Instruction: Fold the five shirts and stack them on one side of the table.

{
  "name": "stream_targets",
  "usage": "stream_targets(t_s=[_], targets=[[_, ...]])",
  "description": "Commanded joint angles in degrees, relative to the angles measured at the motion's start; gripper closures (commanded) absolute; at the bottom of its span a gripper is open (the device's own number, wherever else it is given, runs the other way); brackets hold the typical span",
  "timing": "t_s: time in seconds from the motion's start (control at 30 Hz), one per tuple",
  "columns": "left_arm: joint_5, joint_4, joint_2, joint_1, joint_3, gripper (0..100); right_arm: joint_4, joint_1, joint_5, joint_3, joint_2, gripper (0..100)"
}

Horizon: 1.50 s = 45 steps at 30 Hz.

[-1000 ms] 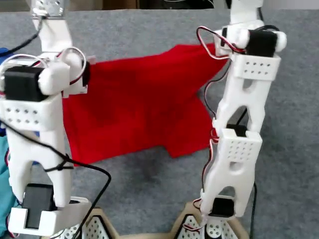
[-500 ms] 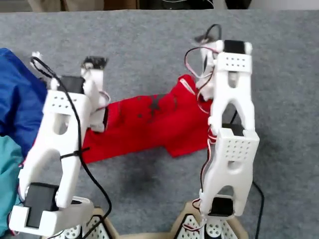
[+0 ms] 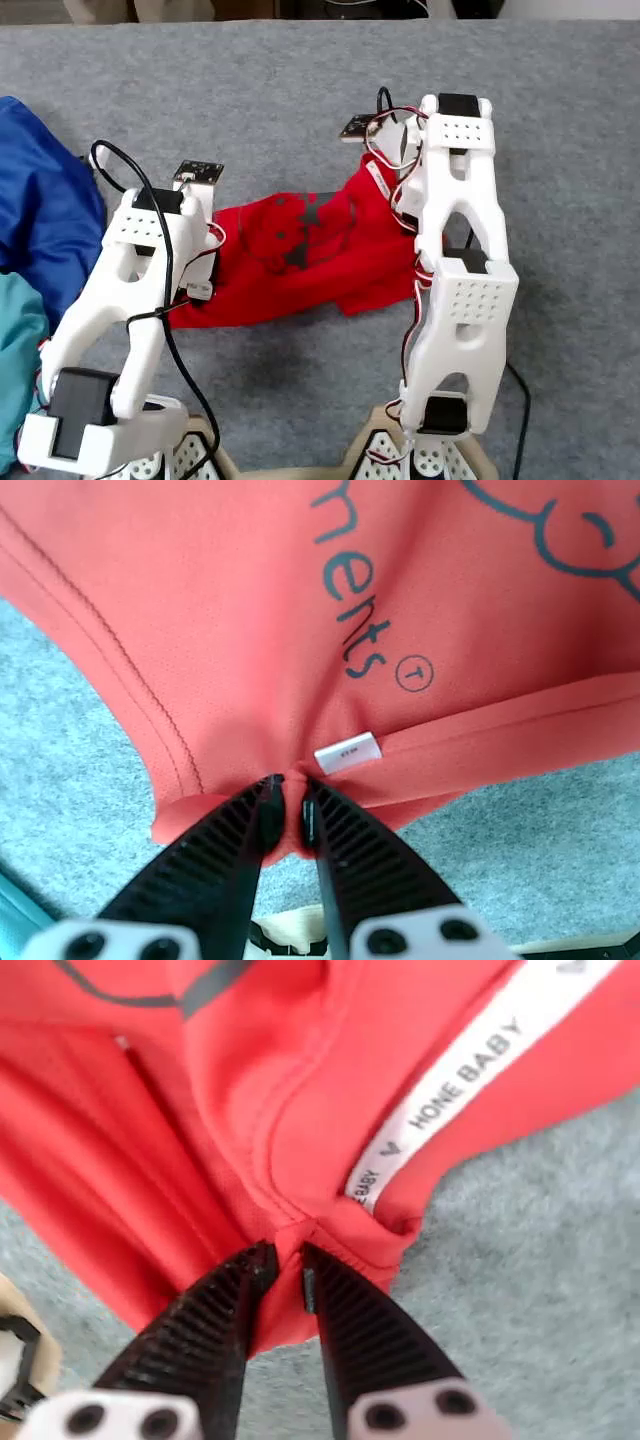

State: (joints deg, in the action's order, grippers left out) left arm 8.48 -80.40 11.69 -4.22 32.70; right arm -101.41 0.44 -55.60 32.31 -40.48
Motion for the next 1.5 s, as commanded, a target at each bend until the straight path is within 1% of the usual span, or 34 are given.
stream_targets(t_s=[0.0, 0.1, 0.13, 0.2, 0.33, 0.43, 0.53, 0.63, 0.67, 0.83, 1.0, 1.17, 1.37, 1.47], targets=[[0.35, 0.0, 1.1, -0.35, 0.18, 98, -0.7, -0.13, -1.93, -0.13, 2.51, 87.2], [0.35, 0.0, 1.19, -0.35, 0.53, 98, -0.97, -0.13, -1.32, -0.22, 6.37, 76.2], [0.18, 0.0, 1.27, -0.09, 0.53, 98, -0.97, -0.13, -0.18, -0.48, 8.22, 73.7], [0.09, 0.0, 1.27, 0.09, 0.53, 98, -0.97, -0.04, 1.41, -2.59, 12.35, 71.6], [0.09, -1.32, 1.19, 0.09, 0.26, 98, 0.35, -0.57, 3.43, -11.21, 19.21, 71.8], [0.18, -3.08, 1.19, 0.0, -0.7, 98, 5.71, -0.13, 5.54, -17.1, 19.38, 72.1], [0.26, -3.78, 1.19, 0.09, -1.32, 98, 12.4, -0.22, 8.62, -22.73, 18.33, 77.2], [0.26, -3.69, 1.19, -0.26, -1.41, 98, 16.53, -0.66, 8.7, -25.19, 16.48, 85.7], [0.09, -3.69, 1.1, -0.26, -1.41, 98, 16.88, -0.92, 8.7, -25.01, 15.87, 86.4], [-0.09, -3.69, 1.1, -0.26, -1.41, 98, 16.44, -1.27, 9.14, -24.4, 15.43, 86.0], [-0.09, -3.78, 1.1, -0.18, -1.41, 98, 12.04, -1.1, 9.14, -23.87, 15.52, 85.9], [-0.09, -3.78, 1.1, -0.26, -1.41, 98, 6.51, 1.89, 9.32, -19.12, 15.78, 85.8], [0.0, -3.69, 1.1, -0.26, -1.41, 98, 5.71, 4.88, 10.99, -18.15, 16.92, 85.8], [0.18, -3.69, 1.1, -0.26, -1.41, 98, 5.19, 4.88, 10.9, -18.24, 16.84, 86.0]])
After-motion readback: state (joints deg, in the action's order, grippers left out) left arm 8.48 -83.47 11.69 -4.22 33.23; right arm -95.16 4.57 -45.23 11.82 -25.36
